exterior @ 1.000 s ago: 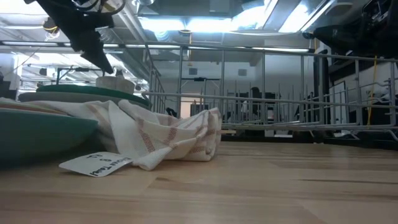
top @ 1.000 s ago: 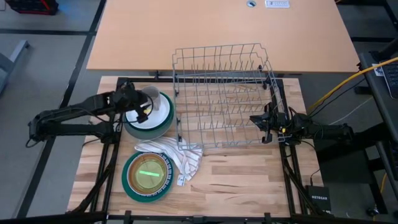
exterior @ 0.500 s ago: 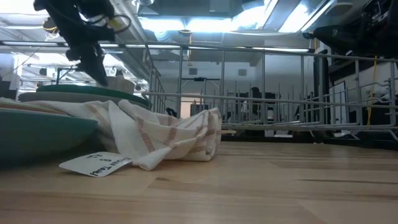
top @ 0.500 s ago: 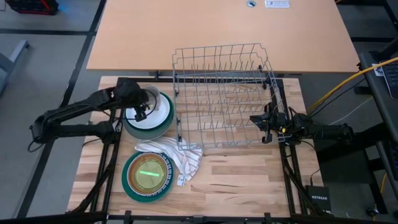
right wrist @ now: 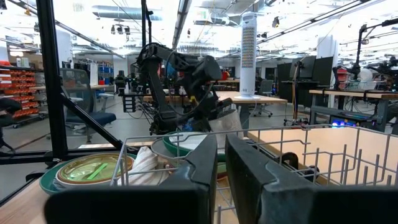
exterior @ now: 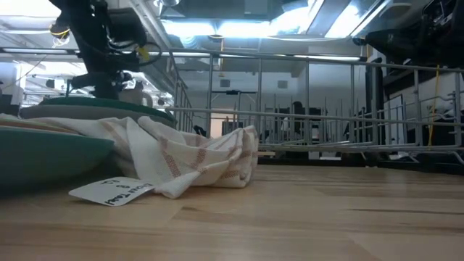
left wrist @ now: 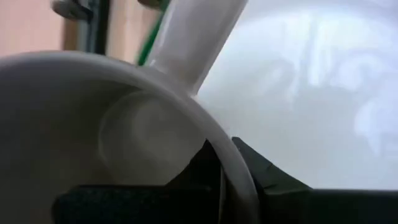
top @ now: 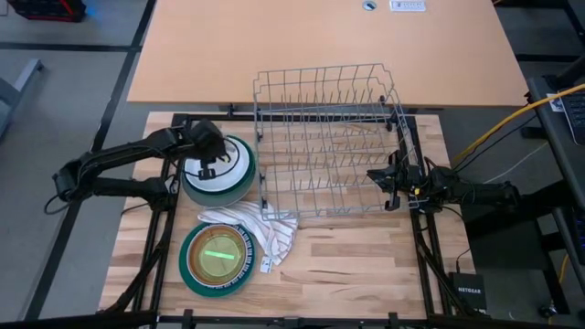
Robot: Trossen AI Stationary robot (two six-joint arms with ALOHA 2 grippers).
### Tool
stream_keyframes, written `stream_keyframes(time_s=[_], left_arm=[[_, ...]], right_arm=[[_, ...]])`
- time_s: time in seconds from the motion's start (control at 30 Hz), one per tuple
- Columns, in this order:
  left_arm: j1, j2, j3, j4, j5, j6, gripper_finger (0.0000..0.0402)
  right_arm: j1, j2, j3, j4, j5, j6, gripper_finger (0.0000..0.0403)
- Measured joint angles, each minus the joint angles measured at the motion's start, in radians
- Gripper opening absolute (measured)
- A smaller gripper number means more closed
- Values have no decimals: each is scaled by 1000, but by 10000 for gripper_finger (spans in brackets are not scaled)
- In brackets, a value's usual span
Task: Sort dishes
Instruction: Remove the white mug from the white plate
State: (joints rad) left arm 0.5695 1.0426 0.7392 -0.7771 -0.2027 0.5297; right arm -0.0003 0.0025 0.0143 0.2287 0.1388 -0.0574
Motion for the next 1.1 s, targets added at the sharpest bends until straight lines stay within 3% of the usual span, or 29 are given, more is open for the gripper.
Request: stream_keyframes(time_s=[0.3,0.47,0.67,0.87,1.1], left_arm=[[0,-70,57,5,-15,-2,9],[30,-94,109,114,-95,28,6],[158,-65,112,255,-124,18,6],[329,30,112,261,-120,-27,6],[469,169,112,261,19,-97,6]], right_arm=[[0,0,0,0,0,0,37],[0,0,0,0,0,0,37],[0,0,0,0,0,0,37],[0,0,0,0,0,0,37],[0,0,0,0,0,0,37]])
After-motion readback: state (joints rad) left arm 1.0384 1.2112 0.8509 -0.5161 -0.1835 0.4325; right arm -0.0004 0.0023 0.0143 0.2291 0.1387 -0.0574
